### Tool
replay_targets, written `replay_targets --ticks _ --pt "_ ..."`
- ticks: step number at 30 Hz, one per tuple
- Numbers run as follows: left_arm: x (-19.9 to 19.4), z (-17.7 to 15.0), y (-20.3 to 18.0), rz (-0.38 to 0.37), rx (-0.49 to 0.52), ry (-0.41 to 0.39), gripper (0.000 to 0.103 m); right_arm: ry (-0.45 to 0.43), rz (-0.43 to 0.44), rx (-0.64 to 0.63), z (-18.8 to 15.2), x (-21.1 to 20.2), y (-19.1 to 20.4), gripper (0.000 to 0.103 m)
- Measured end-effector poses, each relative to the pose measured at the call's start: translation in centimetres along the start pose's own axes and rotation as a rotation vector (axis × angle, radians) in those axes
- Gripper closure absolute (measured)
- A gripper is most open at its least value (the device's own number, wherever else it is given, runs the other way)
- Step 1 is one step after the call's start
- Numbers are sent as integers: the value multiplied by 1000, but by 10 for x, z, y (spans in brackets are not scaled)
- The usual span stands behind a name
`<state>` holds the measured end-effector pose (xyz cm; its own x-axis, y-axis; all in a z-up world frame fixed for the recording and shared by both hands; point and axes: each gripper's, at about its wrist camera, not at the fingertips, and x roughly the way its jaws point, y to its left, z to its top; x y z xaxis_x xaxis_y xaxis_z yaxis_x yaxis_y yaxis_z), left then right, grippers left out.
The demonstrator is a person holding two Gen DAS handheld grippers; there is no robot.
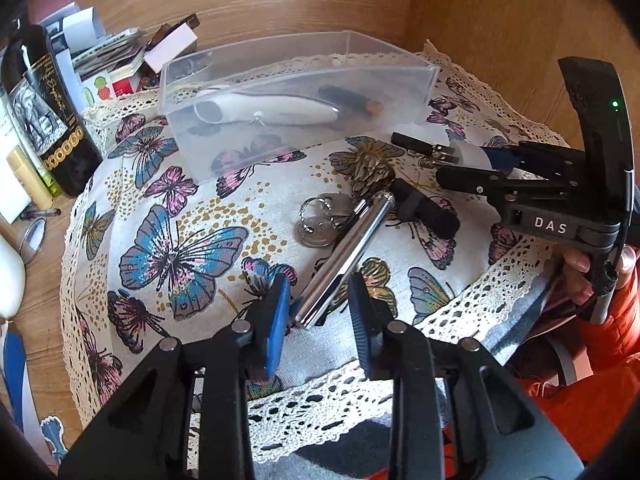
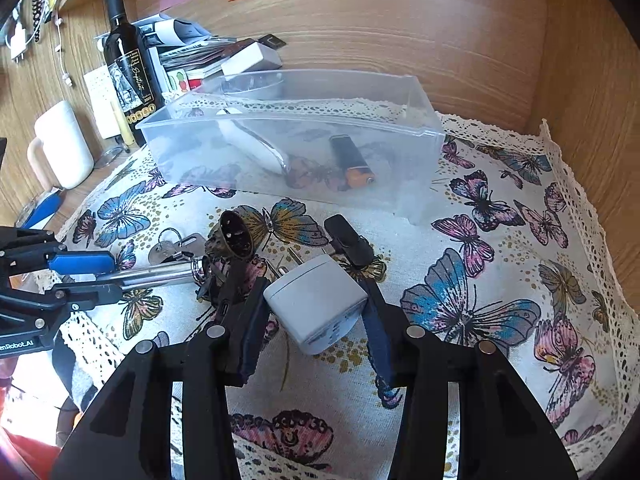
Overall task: Organize rigid objects
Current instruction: 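Grasp the white plug adapter with the right gripper while the left gripper grasps the silver tube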
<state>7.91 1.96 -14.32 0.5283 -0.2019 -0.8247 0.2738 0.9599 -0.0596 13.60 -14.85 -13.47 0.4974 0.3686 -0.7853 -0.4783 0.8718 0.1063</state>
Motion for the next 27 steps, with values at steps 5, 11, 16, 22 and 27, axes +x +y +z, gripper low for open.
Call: replay_targets --ticks 5,11,16,22,27 --pt "6 15 -10 -59 33 6 73 -22 4 10 1 -9 -3 61" --pt "33 25 -12 -52 45 60 73 -38 9 13 -1 -17 -4 61" --pt "37 23 -13 -74 64 61 77 -50 23 26 0 -18 -6 61" --pt "33 18 -14 -41 33 35 88 -65 34 41 0 -18 -5 61" --pt "15 15 -10 -24 7 -15 88 -82 22 34 4 -22 -5 61"
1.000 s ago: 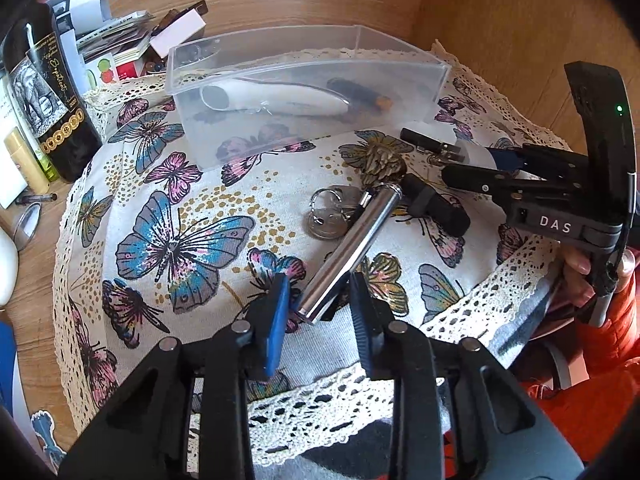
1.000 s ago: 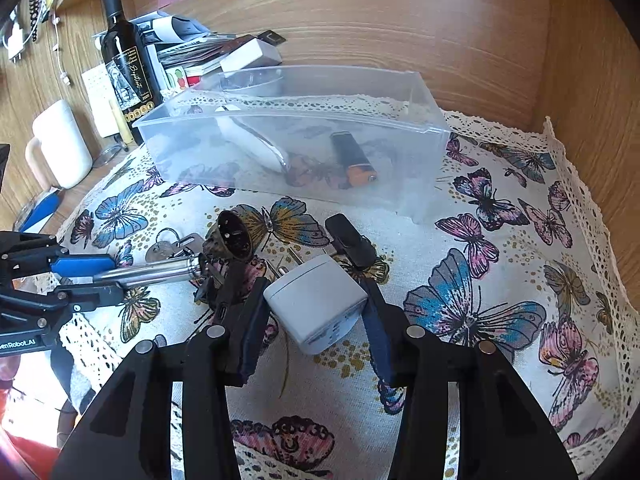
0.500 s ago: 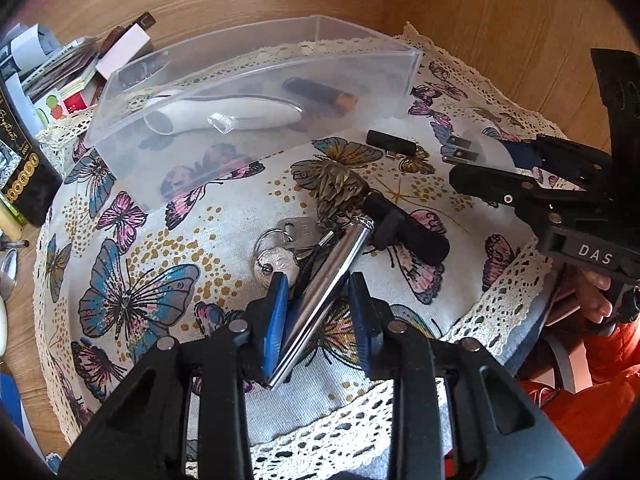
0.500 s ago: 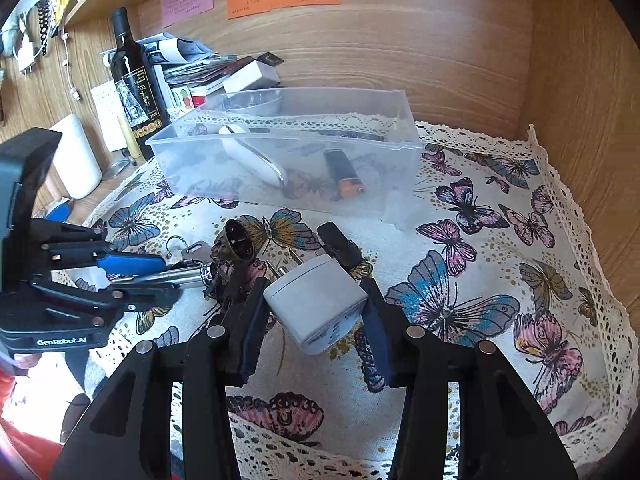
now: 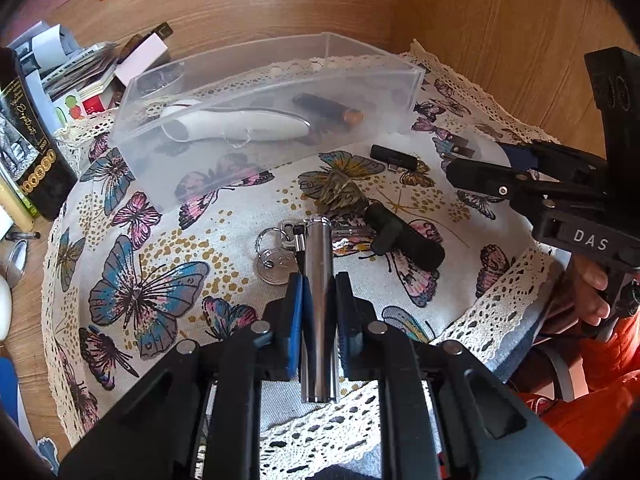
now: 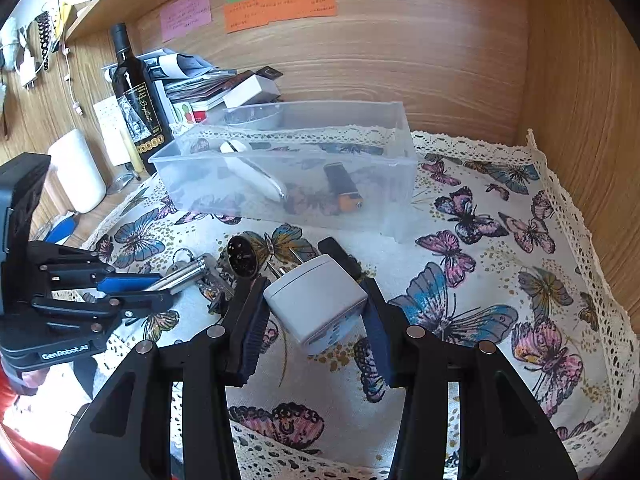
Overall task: Organize rigid objects
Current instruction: 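Grasp the white plug adapter with the right gripper while the left gripper grasps the silver tube, then carry the adapter and silver tube into the clear box and open both grippers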
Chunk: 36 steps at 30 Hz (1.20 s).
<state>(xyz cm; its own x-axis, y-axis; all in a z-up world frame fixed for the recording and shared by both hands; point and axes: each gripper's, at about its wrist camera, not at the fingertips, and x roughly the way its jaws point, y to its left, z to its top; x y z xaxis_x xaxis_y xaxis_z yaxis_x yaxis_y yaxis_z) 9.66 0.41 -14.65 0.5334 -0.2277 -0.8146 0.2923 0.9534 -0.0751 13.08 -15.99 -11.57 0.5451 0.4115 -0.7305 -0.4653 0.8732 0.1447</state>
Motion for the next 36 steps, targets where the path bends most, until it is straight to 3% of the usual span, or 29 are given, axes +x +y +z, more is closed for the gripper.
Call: replay_targets --ticks 9,23,27,36 --pt "-32 17 10 38 -48 -128 88 -69 -16 0 21 -9 0 61" --pt "-85 61 32 28 -133 -366 88 -158 -28 -2 74 -14 0 61" --pt "-90 76 42 26 -154 -400 88 -182 -52 -22 89 -15 3 61" --pt "-80 110 63 103 -168 -417 88 -181 -37 -43 114 0 6 61"
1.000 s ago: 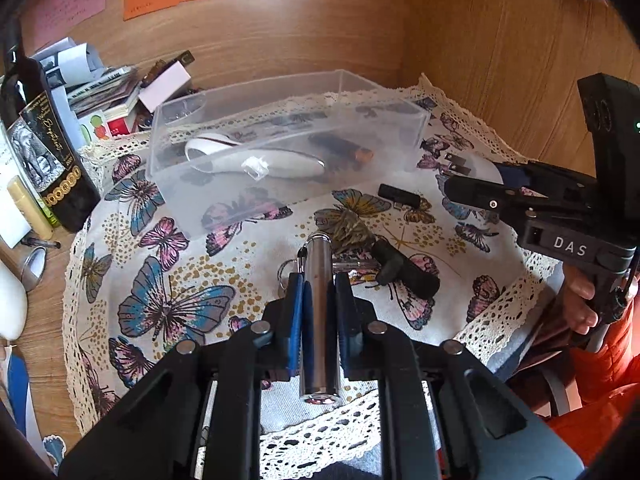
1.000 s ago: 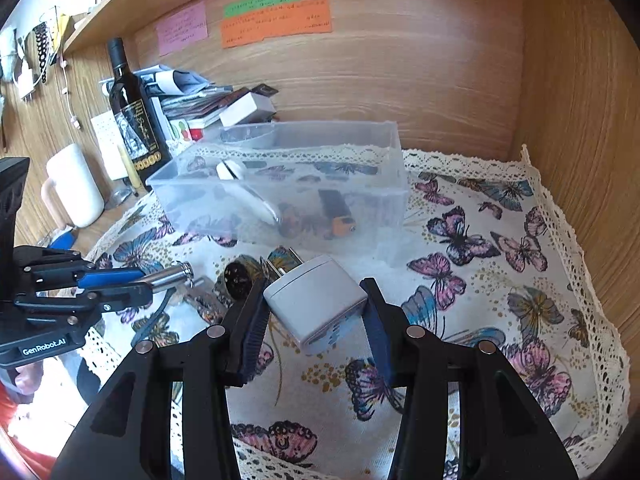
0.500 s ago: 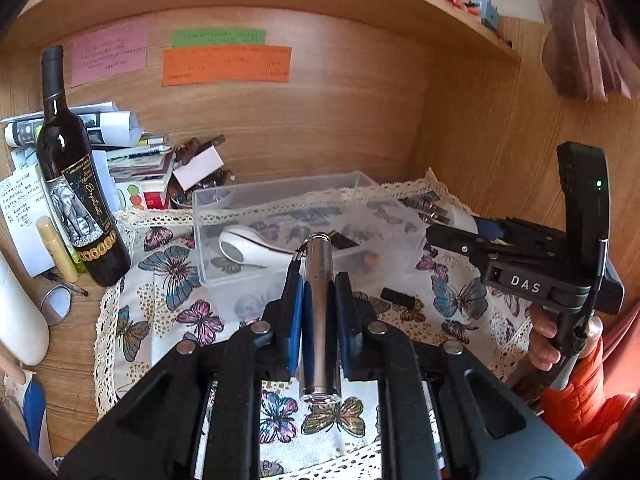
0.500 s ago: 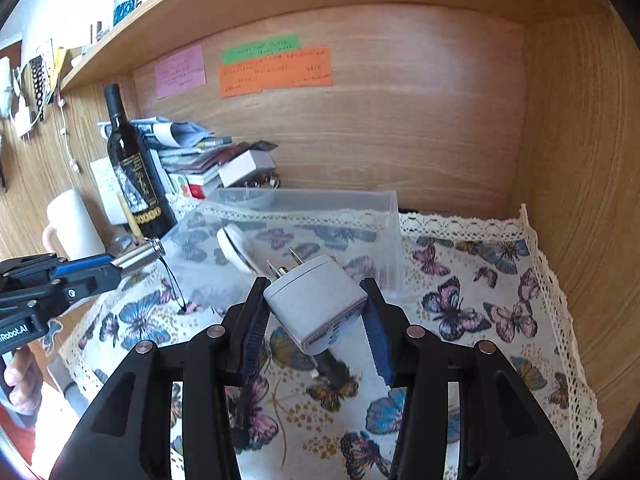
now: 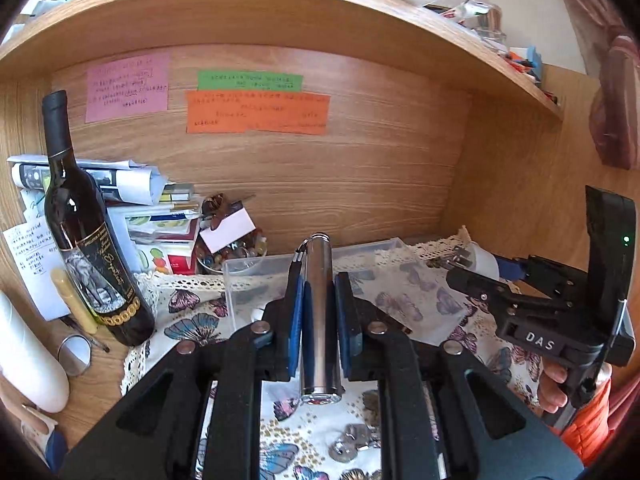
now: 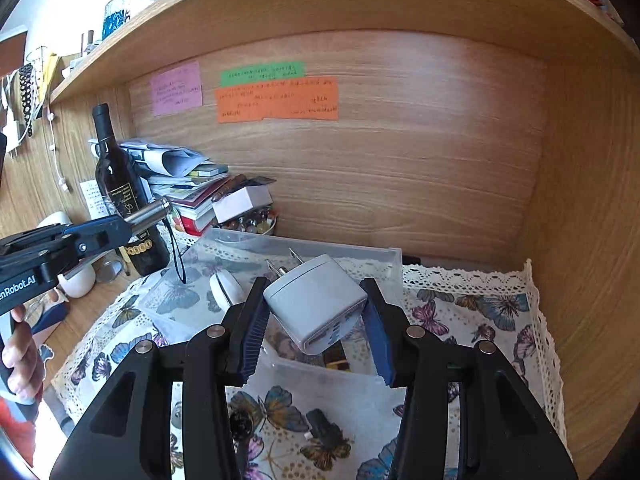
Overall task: Organize rigid objects
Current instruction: 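Carry the adapter and silver tube into the clear box and open both grippers, then grasp a small black item with the right gripper while the left gripper grasps the keys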
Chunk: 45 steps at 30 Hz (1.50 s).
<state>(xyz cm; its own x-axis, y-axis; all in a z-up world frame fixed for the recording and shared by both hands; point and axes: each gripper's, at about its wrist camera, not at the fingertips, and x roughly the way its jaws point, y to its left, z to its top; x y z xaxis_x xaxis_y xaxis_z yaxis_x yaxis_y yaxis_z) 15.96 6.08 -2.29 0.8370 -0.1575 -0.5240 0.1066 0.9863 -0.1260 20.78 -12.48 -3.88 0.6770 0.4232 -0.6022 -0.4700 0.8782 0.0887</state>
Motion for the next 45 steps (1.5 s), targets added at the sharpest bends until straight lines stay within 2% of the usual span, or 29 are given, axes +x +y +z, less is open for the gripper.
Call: replay_targets --ticks 4,9,21,27,30,33,35,37,40,45 --pt "19 3 4 31 5 23 88 33 -4 -15 2 18 2 61" --pt "50 -4 10 45 2 89 88 99 -16 -32 -2 45 4 61" --pt "106 -26 20 12 -32 259 88 248 -16 -4 -13 98 0 61" --pt "112 -29 15 -1 -17 285 88 283 -15 1 -18 108 1 60" --pt "108 -26 13 10 -16 271 88 276 -30 -9 -19 107 2 60" --pt "101 -22 11 14 -16 254 87 258 -27 -14 -16 100 3 51" --pt "94 -20 10 17 -16 239 79 230 -21 -13 -13 92 2 45" --pt "86 -17 9 21 -15 220 64 205 -24 -16 -10 82 3 45" --pt "69 -13 5 35 -2 178 49 164 -30 -24 -7 63 3 44" --pt "39 -10 -1 29 1 121 33 106 -40 -41 -7 31 3 37"
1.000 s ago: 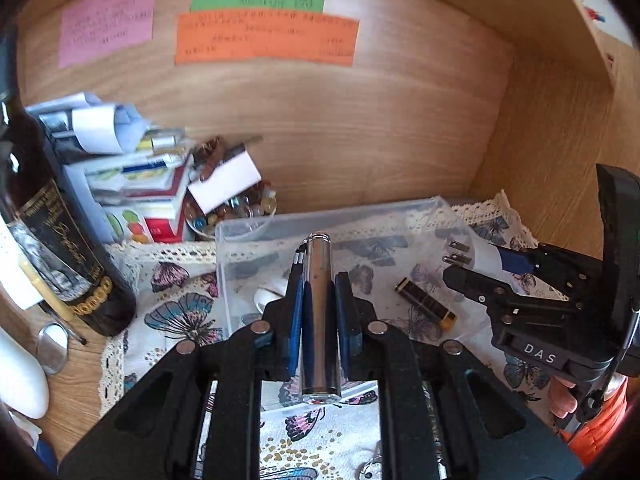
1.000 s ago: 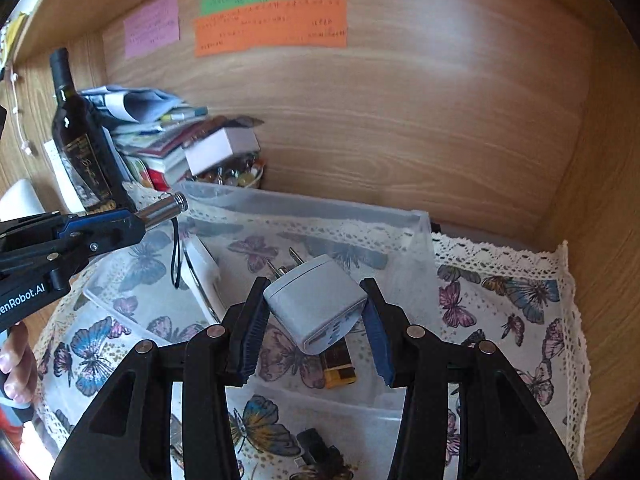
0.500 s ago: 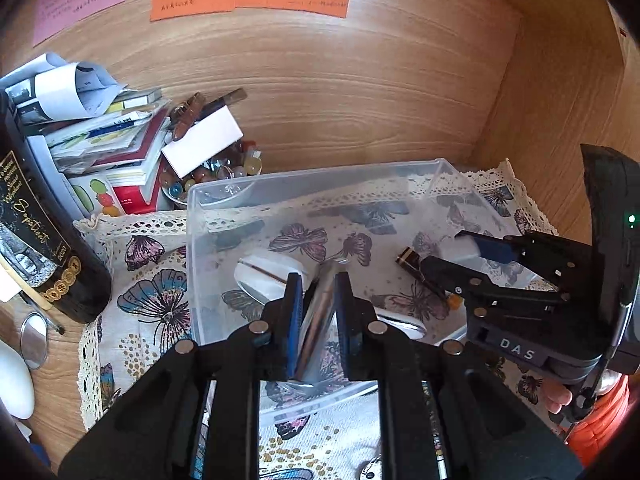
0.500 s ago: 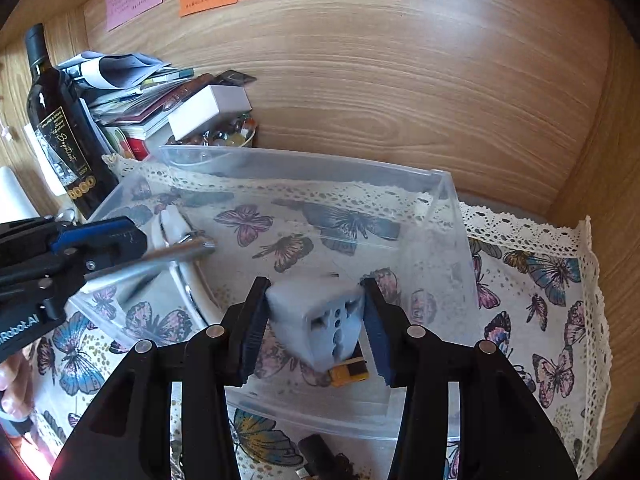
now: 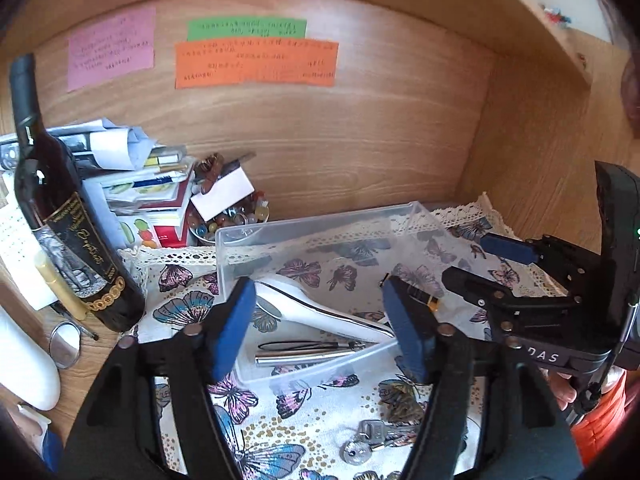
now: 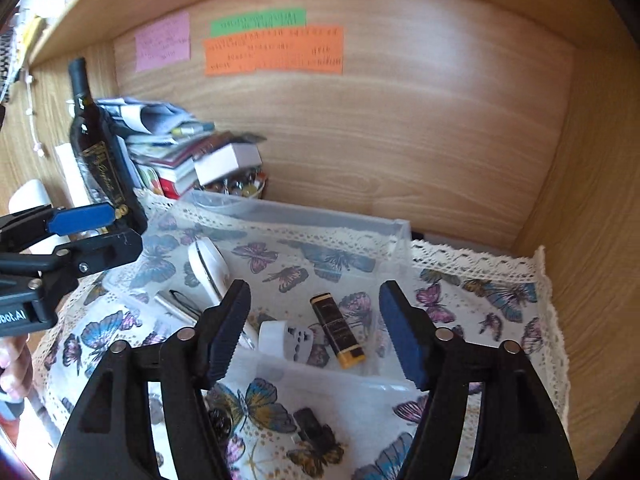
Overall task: Organize rigid objects
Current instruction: 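Grasp a small black item with the right gripper while the left gripper grasps the keys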
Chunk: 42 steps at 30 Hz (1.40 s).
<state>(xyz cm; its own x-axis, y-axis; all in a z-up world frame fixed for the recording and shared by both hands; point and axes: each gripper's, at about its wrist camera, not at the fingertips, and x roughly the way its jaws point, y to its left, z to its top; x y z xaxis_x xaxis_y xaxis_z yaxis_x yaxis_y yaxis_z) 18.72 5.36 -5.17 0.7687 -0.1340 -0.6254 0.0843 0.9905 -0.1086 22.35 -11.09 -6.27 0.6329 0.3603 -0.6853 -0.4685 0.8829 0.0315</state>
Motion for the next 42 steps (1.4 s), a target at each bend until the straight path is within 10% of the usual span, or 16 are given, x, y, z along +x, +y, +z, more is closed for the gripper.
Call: replay_targets --ticks 6,29,42 --pt "-26 -11 -7 41 5 -41 6 -39 -17 -28 -14 -29 3 34" --pt "22 -118 -21 36 98 334 5 190 -17 -2 -90 0 -5 35" --pt "42 -123 -50 -20 159 398 16 293 31 -29 -91 36 0 75"
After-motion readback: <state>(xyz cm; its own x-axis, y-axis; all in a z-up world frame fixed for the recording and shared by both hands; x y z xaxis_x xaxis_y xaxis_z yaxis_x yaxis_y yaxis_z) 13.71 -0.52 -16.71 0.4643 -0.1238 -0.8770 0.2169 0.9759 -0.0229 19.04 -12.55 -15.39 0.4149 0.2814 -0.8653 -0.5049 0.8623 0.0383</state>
